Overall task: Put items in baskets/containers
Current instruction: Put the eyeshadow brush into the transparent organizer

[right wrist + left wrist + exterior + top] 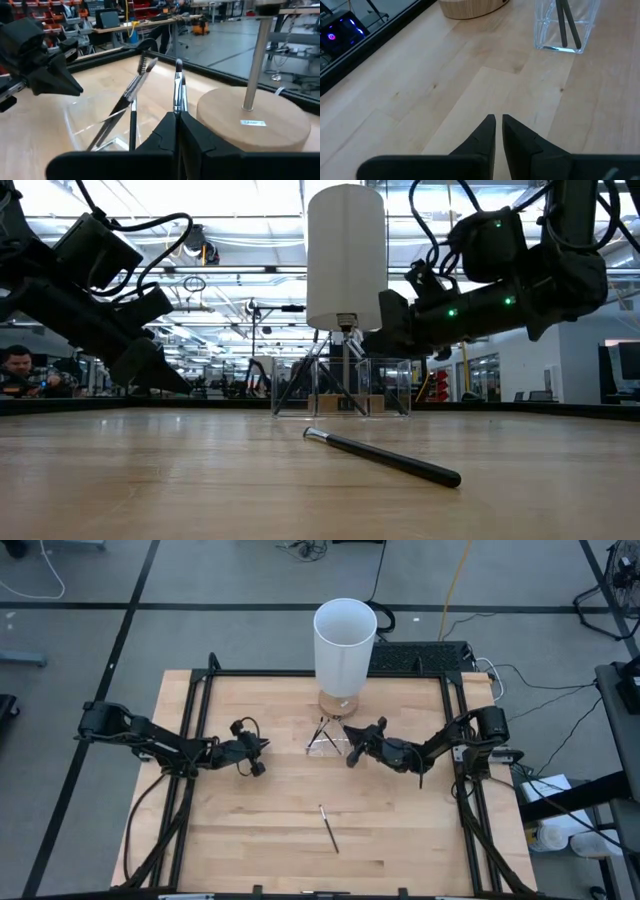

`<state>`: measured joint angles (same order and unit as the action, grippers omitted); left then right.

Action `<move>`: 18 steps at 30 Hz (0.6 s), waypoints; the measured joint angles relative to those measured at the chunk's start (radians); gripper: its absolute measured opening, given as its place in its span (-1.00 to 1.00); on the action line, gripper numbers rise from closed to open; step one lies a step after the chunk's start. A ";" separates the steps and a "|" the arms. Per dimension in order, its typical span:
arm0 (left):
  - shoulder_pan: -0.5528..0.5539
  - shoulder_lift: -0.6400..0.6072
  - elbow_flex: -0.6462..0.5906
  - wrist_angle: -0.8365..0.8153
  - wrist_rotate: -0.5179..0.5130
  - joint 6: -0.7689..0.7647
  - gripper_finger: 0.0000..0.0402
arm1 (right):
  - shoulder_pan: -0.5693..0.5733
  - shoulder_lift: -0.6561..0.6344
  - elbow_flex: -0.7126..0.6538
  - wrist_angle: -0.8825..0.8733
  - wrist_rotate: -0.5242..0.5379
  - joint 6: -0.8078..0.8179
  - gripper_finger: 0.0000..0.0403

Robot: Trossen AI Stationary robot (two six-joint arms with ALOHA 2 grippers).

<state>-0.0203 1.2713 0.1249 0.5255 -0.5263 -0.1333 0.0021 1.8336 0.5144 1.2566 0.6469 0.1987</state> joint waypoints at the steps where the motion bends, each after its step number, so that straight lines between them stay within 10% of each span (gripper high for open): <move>1: 0.000 0.000 0.000 0.000 0.000 0.000 -0.79 | 0.000 0.000 0.000 -0.004 -0.012 0.005 -0.98; 18: 0.000 0.000 0.000 -0.036 0.001 -0.010 -0.79 | 0.074 -0.237 0.004 -0.111 -0.044 -0.070 -0.39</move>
<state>-0.0204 1.2716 0.1246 0.4892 -0.5251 -0.1432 0.0761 1.5970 0.5187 1.1458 0.6029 0.1288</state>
